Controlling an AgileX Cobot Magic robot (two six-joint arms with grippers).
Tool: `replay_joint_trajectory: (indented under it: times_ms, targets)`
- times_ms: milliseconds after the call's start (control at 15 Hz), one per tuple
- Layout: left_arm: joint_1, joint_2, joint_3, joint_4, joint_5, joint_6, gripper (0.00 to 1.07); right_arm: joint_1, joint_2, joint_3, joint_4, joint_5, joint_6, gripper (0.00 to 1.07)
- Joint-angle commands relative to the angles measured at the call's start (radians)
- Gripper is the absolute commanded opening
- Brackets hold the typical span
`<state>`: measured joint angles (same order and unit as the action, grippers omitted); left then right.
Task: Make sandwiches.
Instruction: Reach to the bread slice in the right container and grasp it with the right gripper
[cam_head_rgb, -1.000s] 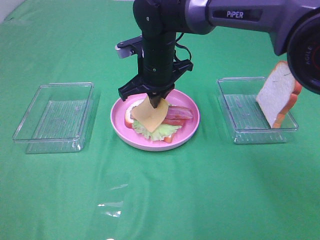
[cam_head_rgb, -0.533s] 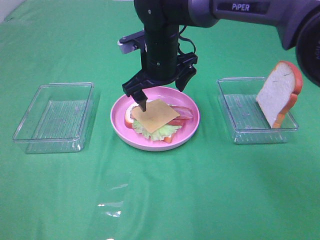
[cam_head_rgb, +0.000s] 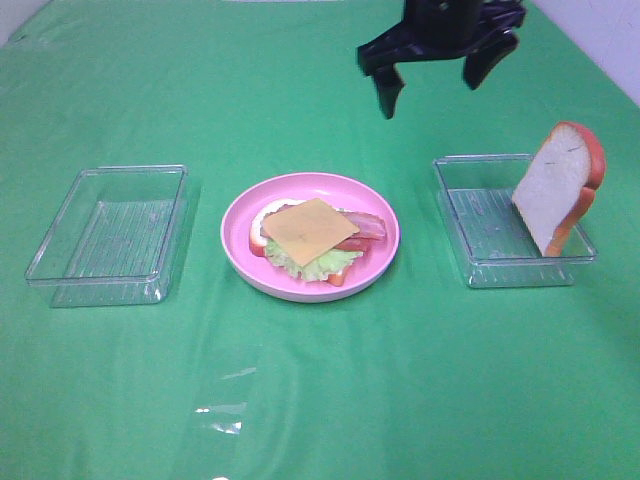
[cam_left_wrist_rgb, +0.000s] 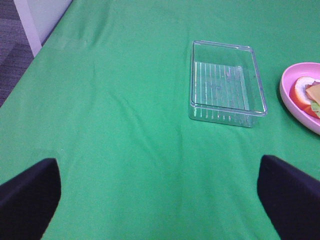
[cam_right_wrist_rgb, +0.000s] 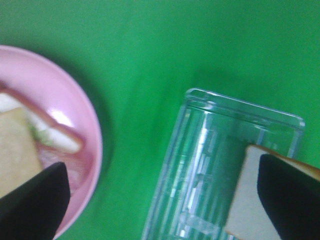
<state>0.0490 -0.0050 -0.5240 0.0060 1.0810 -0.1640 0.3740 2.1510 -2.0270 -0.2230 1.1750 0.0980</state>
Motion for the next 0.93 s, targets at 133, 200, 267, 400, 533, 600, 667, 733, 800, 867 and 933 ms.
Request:
replay_joint_trajectory:
  times_ms: [133,200,267,400,533,600,667,733,800,867,933]
  targets:
    - [0.005,-0.014,0.001,-0.001,-0.002,-0.003,1.00,-0.180,-0.036,-0.005,-0.005,0.059,-0.015,0.98]
    - [0.005,-0.014,0.001,-0.001,-0.002,-0.003,1.00,-0.225,-0.036,-0.005,0.002,0.080,-0.015,0.98]
    - [0.005,-0.014,0.001,-0.001,-0.002,-0.003,1.00,-0.259,-0.036,-0.005,0.013,0.093,-0.016,0.98]
    - [0.005,-0.014,0.001,-0.001,-0.002,-0.003,1.00,-0.333,-0.036,0.010,0.087,0.099,-0.035,0.98]
    - [0.005,-0.014,0.001,-0.001,-0.002,-0.003,1.00,-0.363,-0.026,0.049,0.109,0.099,-0.046,0.98]
    - [0.005,-0.014,0.001,-0.001,-0.002,-0.003,1.00,-0.364,-0.025,0.063,0.115,0.098,-0.046,0.98]
    - [0.005,-0.014,0.001,-0.001,-0.002,-0.003,1.00,-0.364,-0.023,0.094,0.117,0.090,-0.046,0.98]
    - [0.005,-0.014,0.001,-0.001,-0.002,-0.003,1.00,-0.362,-0.023,0.132,0.136,0.071,-0.047,0.98]
    - [0.005,-0.014,0.001,-0.001,-0.002,-0.003,1.00,-0.361,-0.021,0.165,0.161,0.057,-0.056,0.98]
    - [0.005,-0.014,0.001,-0.001,-0.002,-0.003,1.00,-0.361,-0.016,0.196,0.188,0.048,-0.071,0.98]
    - [0.005,-0.014,0.001,-0.001,-0.002,-0.003,1.00,-0.361,-0.006,0.219,0.190,0.046,-0.073,0.98]
